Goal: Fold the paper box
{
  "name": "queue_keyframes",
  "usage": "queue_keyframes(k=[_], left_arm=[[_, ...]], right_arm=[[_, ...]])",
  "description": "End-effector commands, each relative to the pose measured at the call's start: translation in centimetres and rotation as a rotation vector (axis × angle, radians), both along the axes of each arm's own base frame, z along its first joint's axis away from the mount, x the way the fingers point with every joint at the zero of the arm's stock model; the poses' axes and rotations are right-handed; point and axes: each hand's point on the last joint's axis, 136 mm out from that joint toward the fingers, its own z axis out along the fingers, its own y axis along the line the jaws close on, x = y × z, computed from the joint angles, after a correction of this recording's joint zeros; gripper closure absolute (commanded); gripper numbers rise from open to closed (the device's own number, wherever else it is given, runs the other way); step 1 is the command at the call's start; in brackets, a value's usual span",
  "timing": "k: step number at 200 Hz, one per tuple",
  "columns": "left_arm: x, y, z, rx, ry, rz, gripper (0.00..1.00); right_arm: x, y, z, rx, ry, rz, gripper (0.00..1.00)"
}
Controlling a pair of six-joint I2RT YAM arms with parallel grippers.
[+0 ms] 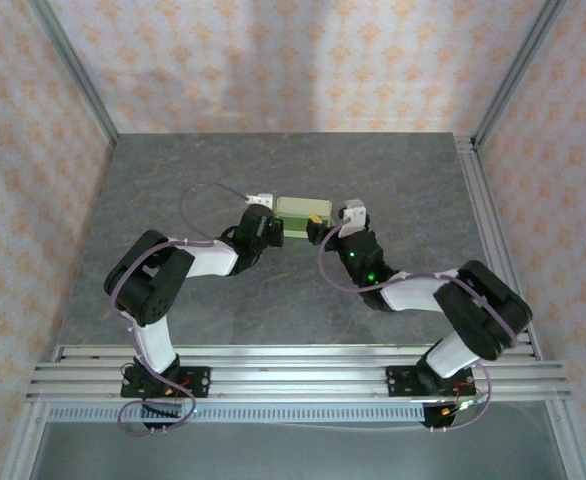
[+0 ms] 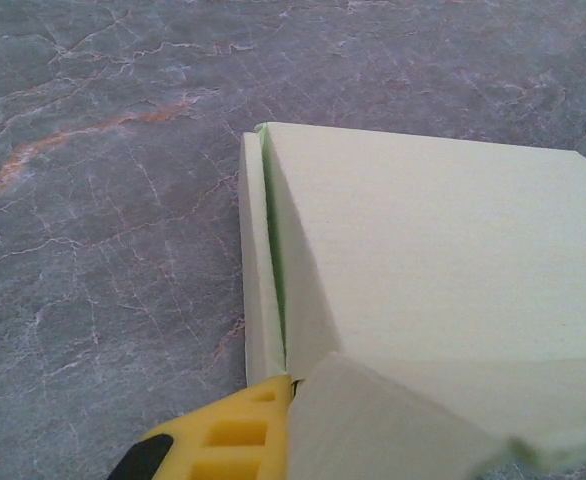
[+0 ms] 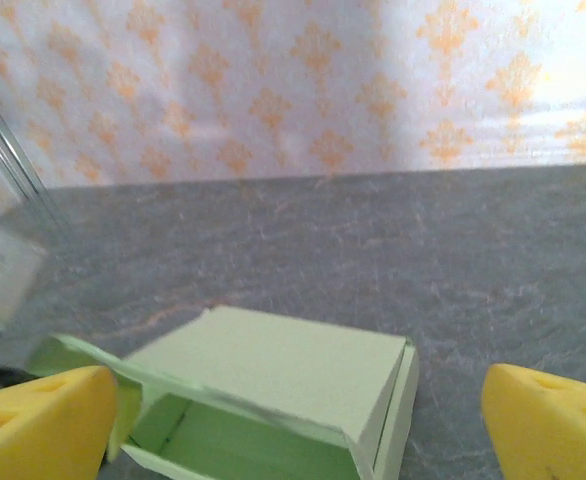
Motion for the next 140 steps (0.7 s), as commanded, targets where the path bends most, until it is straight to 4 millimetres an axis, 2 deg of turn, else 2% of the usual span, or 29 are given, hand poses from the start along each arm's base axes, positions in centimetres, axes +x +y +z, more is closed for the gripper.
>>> queue_keyframes(k=[1, 13, 21, 39, 60, 72, 97, 140], left_arm=[[-1.2, 0.6, -2.5, 0.075, 0.083, -0.008, 1.00], [-1.3, 0.5, -2.4, 0.065, 0.084, -0.007, 1.00], [-1.3, 0.3, -2.3, 0.058, 0.083, -0.011, 1.00], [-1.3, 0.1, -2.0, 0.039, 0.081, -0.014, 0.96], [-1.4, 0.1, -1.7, 0.024, 0.084, -0.007, 0.89], [-1.6, 0.0, -1.3, 0.010, 0.083, -0.007, 0.80], [-2.0, -0.2, -0.4, -0.026, 0.072, -0.013, 0.51], [-4.0, -0.1, 1.6, -0.082, 0.031, -0.049, 0.22]], right_arm=[[-0.4, -0.9, 2.5, 0.011, -0.031, -0.026, 0.05], [0.3, -1.4, 3.4, 0.021, 0.005, -0.066, 0.04], [1.2, -1.7, 3.1, 0.016, 0.080, -0.088, 0.03], [2.8, -1.5, 1.3, -0.027, 0.256, -0.090, 0.01], [4.4, -1.4, 0.0, -0.025, 0.338, -0.100, 0.02], [5.2, -1.6, -0.9, -0.013, 0.398, -0.108, 0.02], [6.4, -1.6, -3.2, -0.048, 0.511, -0.116, 0.02], [7.5, -1.8, -6.3, -0.022, 0.607, -0.125, 0.03]])
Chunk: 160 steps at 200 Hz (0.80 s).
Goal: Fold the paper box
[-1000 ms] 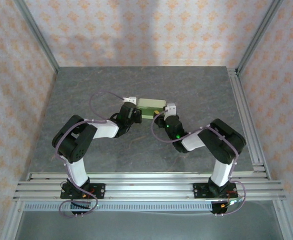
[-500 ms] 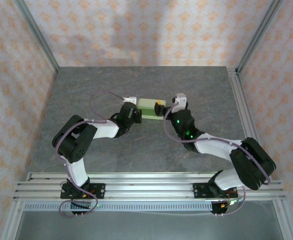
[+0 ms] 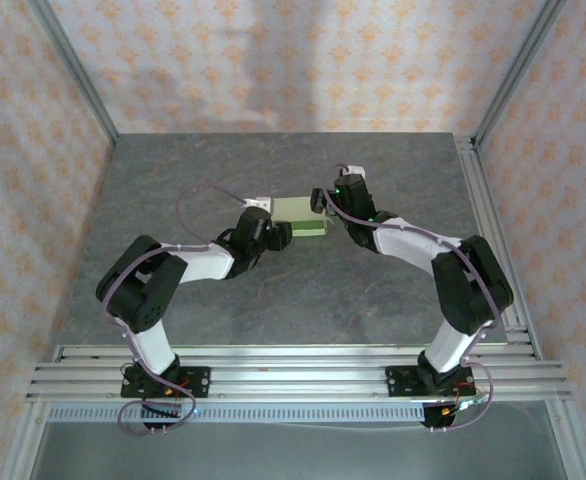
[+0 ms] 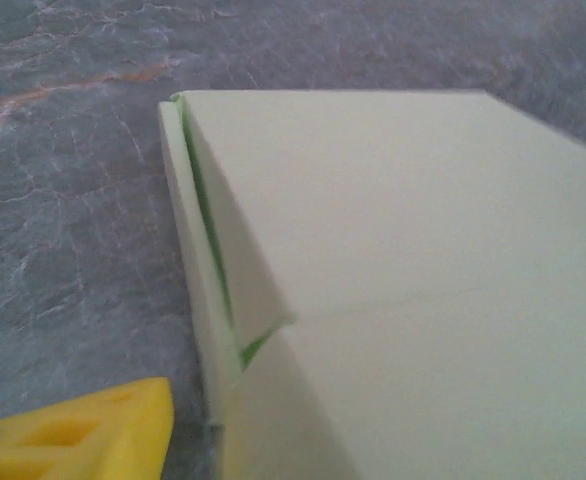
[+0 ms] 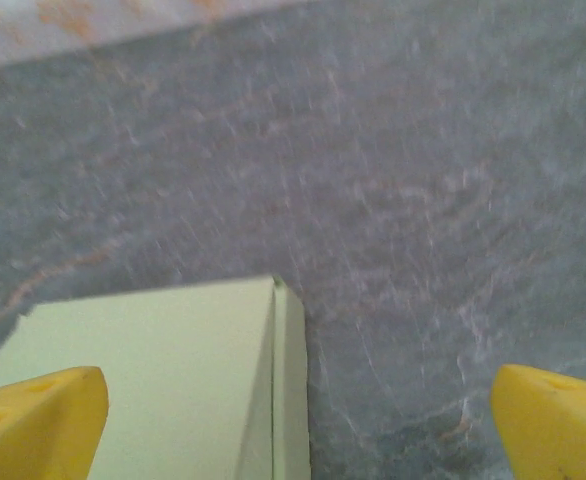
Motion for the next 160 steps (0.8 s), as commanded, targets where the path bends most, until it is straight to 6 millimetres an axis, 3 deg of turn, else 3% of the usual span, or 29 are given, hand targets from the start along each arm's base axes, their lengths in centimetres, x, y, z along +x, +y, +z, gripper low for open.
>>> queue_keyframes(k=[1, 21, 41, 66, 92, 109, 136, 160], left_arm=[[-1.8, 0.0, 1.2, -0.028, -0.012, -0.026, 0.22], [-3.5, -0.1, 2.7, -0.061, -0.060, -0.078, 0.07], [-4.7, 0.1, 4.2, -0.061, -0.086, -0.124, 0.00], [-4.9, 0.7, 6.8, -0.089, -0.119, -0.109, 0.00], [-3.1, 2.3, 8.7, -0.157, -0.066, 0.009, 0.01], [-1.5, 3.5, 7.3, -0.180, 0.086, 0.095, 0.10], [0.9, 3.1, 5.0, -0.219, 0.197, 0.114, 0.31], [2.4, 2.5, 2.3, -0.201, 0.287, 0.103, 0.40]], right_arm=[[0.0, 0.1, -1.4, 0.035, 0.087, -0.008, 0.03], [0.1, 0.1, -2.6, 0.043, 0.114, 0.001, 0.03], [0.2, 0.5, -3.6, 0.048, 0.136, 0.019, 0.03], [0.1, 0.8, -4.7, 0.054, 0.154, 0.038, 0.05], [-0.2, 0.8, -5.8, 0.047, 0.172, 0.049, 0.12], [-0.4, 0.9, -6.4, 0.048, 0.185, 0.058, 0.19], [-0.3, 1.4, -6.4, 0.072, 0.187, 0.080, 0.29], [-0.4, 1.5, -6.7, 0.077, 0.195, 0.086, 0.40]])
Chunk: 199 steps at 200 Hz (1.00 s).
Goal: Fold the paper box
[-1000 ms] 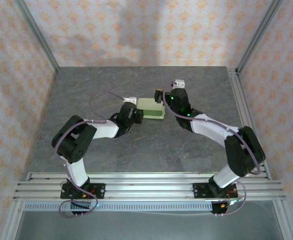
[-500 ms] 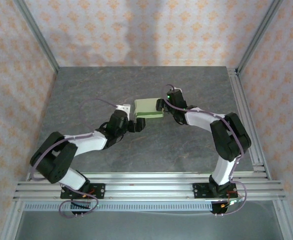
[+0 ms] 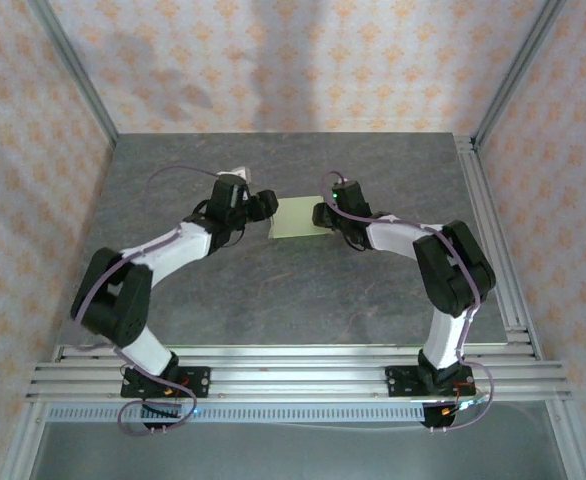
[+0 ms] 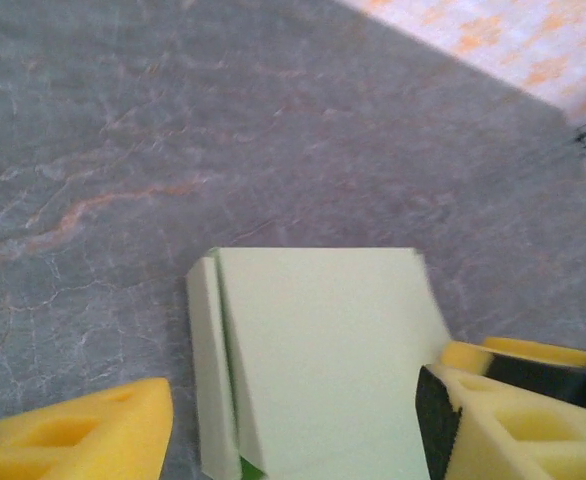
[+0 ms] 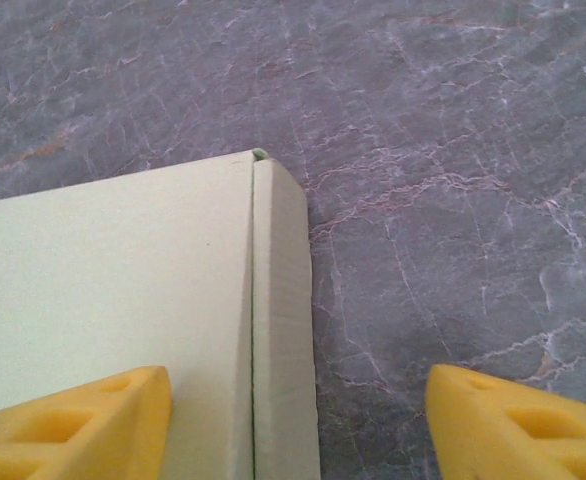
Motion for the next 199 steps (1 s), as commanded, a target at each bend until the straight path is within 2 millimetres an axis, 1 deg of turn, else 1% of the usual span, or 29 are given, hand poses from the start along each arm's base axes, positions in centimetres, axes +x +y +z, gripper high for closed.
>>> queue_keyframes(k=[1, 16, 34, 48, 61, 81, 92, 103, 114, 128, 137, 166, 199], left_arm=[[-0.8, -0.5, -4.6, 0.001, 0.197, -0.023, 0.40], [-0.4, -0.8, -6.0, 0.006, 0.232, -0.034, 0.43], [-0.2, -1.1, -7.5, 0.006, 0.268, -0.045, 0.49], [-0.2, -1.2, -8.4, 0.007, 0.287, -0.044, 0.57], [-0.3, -1.1, -9.0, 0.011, 0.295, -0.041, 0.63], [-0.5, -1.0, -9.4, 0.009, 0.302, -0.039, 0.67], [-0.6, -1.1, -9.3, 0.005, 0.299, -0.044, 0.69], [-0.7, -1.1, -9.4, 0.001, 0.297, -0.052, 0.71], [-0.7, -1.1, -9.5, -0.014, 0.303, -0.058, 0.74], [-0.7, -0.9, -9.8, -0.042, 0.308, -0.057, 0.79], [-0.7, -0.7, -9.8, -0.057, 0.305, -0.059, 0.82], [-0.9, -0.8, -9.7, -0.096, 0.296, -0.102, 0.84], [-1.1, -0.8, -10.2, -0.131, 0.296, -0.136, 0.87]], right_arm=[[0.1, 0.2, -0.8, 0.008, 0.015, 0.008, 0.40], [0.0, 0.0, -1.2, 0.005, 0.024, 0.007, 0.46], [-0.1, -0.2, -1.8, 0.003, 0.037, 0.005, 0.47], [-0.3, -0.3, -1.9, 0.010, 0.045, 0.002, 0.48], [-0.3, -0.3, -1.7, 0.019, 0.041, 0.007, 0.48], [-0.2, -0.2, -1.2, 0.039, 0.036, 0.011, 0.48], [-0.1, 0.2, -0.5, 0.094, 0.026, 0.022, 0.45], [0.2, 0.6, 0.4, 0.175, 0.005, 0.027, 0.39], [0.7, 0.6, 1.1, 0.259, -0.006, 0.017, 0.32], [1.2, 0.3, 1.8, 0.355, -0.011, -0.001, 0.28], [1.4, 0.1, 2.2, 0.395, -0.016, -0.003, 0.27], [1.6, -0.4, 2.7, 0.423, -0.028, -0.005, 0.25], [1.5, 0.0, 3.1, 0.457, -0.028, 0.019, 0.24]])
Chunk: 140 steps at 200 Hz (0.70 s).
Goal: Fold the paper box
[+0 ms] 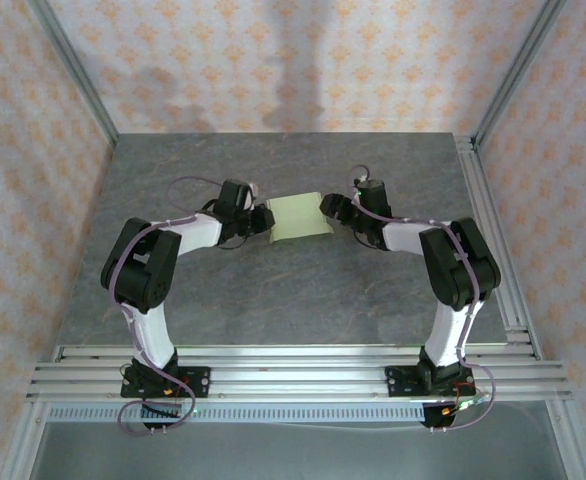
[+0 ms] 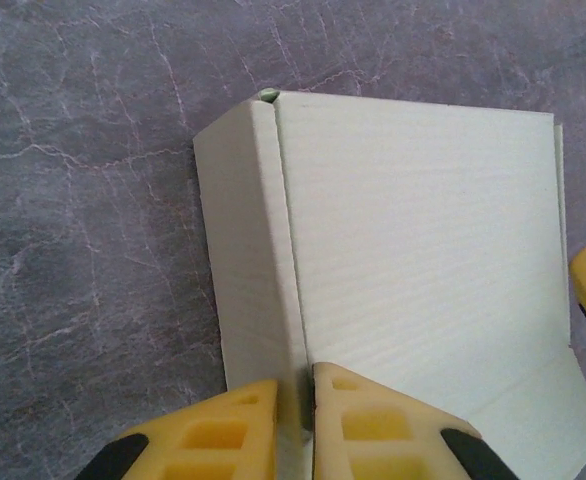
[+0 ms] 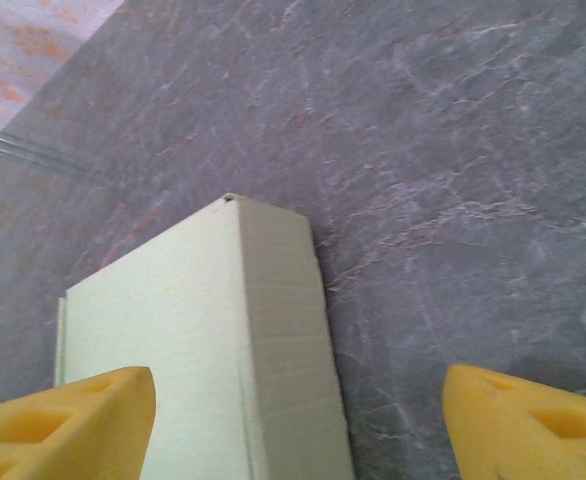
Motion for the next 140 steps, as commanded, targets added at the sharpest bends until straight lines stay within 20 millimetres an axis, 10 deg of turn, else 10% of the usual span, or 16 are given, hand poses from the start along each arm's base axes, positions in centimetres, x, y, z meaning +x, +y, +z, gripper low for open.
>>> queue_keyframes(k=[1, 140], left_arm=[[-1.2, 0.4, -2.1, -0.013, 0.048, -0.034, 0.87], [-1.4, 2.0, -3.5, -0.122, 0.070, -0.013, 0.95]], right_arm=[[-0.1, 1.0, 2.4, 0.083, -0.049, 0.033, 0.24], [-0.1, 5.5, 4.6, 0.388, -0.007, 0.196, 0.26]])
